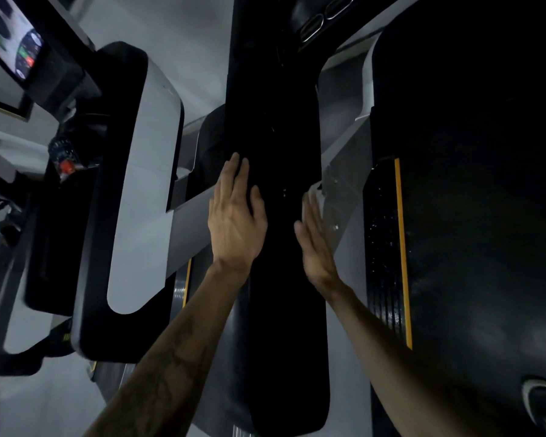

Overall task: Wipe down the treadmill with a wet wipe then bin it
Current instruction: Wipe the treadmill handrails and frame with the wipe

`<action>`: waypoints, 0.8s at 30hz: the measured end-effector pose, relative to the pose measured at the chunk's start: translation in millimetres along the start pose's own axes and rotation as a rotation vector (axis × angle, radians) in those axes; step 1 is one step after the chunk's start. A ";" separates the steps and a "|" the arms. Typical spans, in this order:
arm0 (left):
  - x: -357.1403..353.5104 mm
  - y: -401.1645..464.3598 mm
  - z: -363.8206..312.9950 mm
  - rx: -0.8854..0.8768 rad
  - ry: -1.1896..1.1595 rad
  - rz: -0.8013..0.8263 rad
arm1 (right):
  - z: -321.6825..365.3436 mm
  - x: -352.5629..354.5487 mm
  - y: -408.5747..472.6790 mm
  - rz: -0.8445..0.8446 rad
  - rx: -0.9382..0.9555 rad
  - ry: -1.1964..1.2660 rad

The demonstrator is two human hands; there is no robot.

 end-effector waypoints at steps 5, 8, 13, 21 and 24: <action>2.1 4.0 -3.3 -0.001 -0.005 -0.030 | -33.4 6.8 -12.3 -0.013 -0.100 0.012; 2.4 9.1 -5.8 -0.002 0.055 -0.047 | -29.1 14.9 30.8 -0.050 -0.173 0.077; 3.2 13.5 -3.6 -0.004 0.055 -0.077 | -6.0 12.5 59.0 -0.051 -0.167 0.084; -3.4 16.6 -2.2 -0.007 0.060 -0.017 | -22.8 14.0 20.1 0.010 -0.104 0.056; -8.1 18.4 -1.5 -0.010 0.000 0.015 | -17.9 26.1 72.9 -0.054 -0.214 0.078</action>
Point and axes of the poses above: each hand's wrist, its own y-axis towards the middle knuckle, its own x-axis out of the back of the hand, z = x × y, the point moved 7 cm from there along y, towards the middle knuckle, and after that the axes turned 5 degrees about y, right-handed, at the moved point
